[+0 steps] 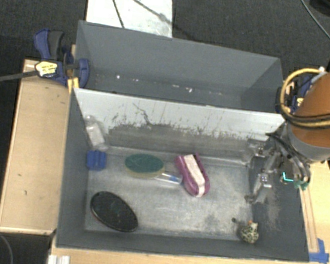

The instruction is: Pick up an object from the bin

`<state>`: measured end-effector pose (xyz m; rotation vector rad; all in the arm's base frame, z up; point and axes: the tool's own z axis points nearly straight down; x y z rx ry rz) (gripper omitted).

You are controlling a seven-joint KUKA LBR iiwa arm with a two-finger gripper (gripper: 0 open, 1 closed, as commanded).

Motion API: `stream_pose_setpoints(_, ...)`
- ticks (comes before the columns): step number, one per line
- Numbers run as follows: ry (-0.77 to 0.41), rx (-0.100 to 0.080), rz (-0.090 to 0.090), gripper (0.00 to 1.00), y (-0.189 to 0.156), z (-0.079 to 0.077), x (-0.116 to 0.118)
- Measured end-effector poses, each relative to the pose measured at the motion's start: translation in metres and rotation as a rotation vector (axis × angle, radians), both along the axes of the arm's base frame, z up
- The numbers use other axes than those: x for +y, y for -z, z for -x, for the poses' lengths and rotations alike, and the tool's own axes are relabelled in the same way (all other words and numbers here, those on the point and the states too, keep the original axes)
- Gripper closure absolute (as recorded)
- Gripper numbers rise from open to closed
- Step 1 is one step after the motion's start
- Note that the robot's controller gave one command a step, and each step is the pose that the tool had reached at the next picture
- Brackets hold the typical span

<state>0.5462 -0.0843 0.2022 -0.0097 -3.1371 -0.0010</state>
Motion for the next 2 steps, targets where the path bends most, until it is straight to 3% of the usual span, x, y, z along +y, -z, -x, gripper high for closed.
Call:
stream_pose_setpoints(1, 0.181, -0.007, -0.002, 0.00, 0.020, -0.022, 0.081)
stream_pose_setpoints(2, 0.143, -0.020, -0.001, 0.00, 0.132, -0.040, 0.135)
